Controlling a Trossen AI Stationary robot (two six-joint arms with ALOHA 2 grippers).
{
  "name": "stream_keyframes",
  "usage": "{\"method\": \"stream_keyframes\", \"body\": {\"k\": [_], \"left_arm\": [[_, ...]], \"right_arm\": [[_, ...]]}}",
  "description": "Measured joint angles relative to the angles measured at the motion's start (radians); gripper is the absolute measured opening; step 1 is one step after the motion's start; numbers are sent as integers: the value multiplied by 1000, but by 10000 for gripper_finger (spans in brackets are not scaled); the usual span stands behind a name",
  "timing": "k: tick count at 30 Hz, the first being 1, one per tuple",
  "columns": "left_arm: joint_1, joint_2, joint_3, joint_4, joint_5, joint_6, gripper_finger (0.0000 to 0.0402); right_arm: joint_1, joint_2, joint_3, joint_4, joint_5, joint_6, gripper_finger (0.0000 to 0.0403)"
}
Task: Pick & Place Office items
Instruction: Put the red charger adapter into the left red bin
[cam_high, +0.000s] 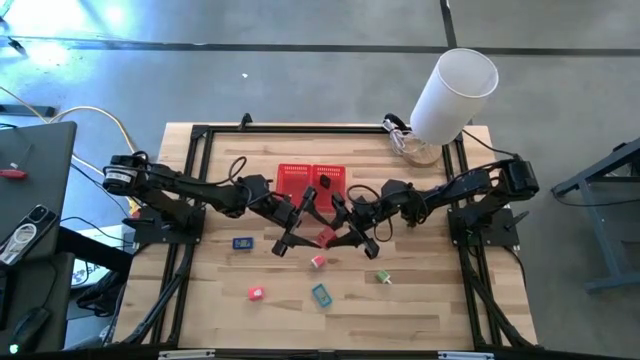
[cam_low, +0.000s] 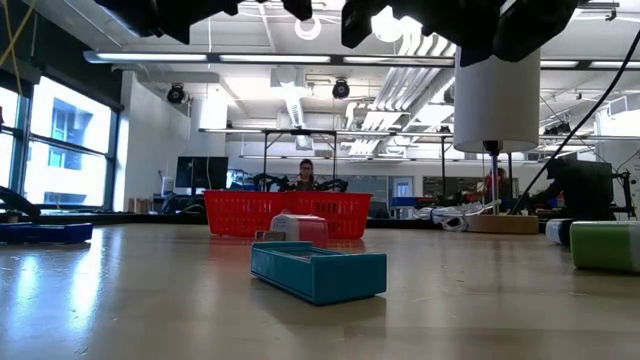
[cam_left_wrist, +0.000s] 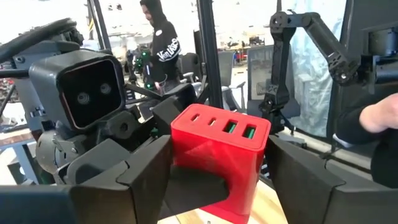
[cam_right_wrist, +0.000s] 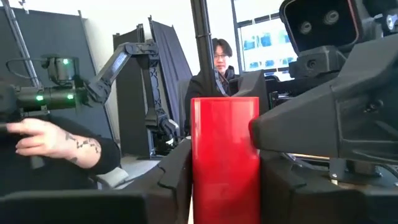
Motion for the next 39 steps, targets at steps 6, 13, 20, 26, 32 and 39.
{"method": "stream_keyframes", "body": {"k": [6,13,20,26,32,39], "left_arm": [[0,0,0,5,-9,-21,247],[2,-31,0,-52,-26,-89,249],[3,-217,0,-327,-168,-83,249],[10,-287,5,-459,-443,-206,249],[6,-272,2,-544,-499,-339,249],[-4,-273,2,-546,-377,-292,249]], "right_arm": [[0,0,0,-15,-7,-17,106],[0,0,0,-26,12,-22,106],[-1,0,1,-53,86,-40,106],[28,-30,-3,-199,226,-162,106],[84,-37,-2,-247,484,-307,106],[125,-55,-3,-380,681,-345,106]]}}
